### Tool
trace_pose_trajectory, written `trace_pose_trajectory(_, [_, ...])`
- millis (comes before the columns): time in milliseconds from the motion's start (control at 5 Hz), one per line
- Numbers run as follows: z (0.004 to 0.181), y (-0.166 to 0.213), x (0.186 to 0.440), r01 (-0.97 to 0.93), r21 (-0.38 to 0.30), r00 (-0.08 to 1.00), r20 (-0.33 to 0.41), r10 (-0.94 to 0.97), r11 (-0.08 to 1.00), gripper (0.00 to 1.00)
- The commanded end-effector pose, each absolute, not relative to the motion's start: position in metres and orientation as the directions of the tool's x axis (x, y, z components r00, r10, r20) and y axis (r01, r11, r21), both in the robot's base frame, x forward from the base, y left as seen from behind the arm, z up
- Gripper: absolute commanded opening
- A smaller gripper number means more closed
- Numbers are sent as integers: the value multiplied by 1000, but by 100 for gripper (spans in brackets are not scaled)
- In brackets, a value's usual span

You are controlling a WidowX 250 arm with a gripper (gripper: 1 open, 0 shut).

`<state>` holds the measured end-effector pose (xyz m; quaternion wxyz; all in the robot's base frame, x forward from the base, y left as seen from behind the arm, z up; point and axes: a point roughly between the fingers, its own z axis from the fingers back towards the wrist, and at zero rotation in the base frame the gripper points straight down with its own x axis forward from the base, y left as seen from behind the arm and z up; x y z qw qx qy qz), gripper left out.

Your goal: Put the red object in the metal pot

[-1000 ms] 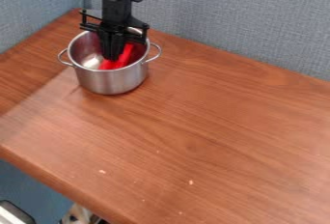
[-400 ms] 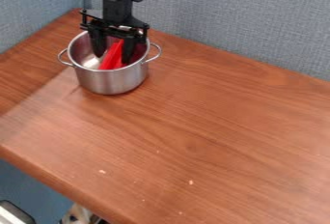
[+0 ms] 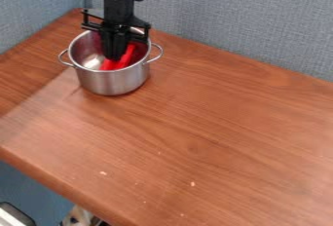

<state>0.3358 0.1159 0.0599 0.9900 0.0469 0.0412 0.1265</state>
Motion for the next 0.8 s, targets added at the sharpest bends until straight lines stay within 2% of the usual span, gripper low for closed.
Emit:
trace_pose_trajectory(0, [92,121,344,-260,110,966,33,258,959,100])
trace_pose_trajectory(200, [92,122,344,-260,108,966,34,258,960,0])
trace_pose_trajectory(400, [93,123,344,-260,104,966,37,258,960,0])
trace_pose_trajectory(600, [93,121,344,-253,107,967,38,250,962,100])
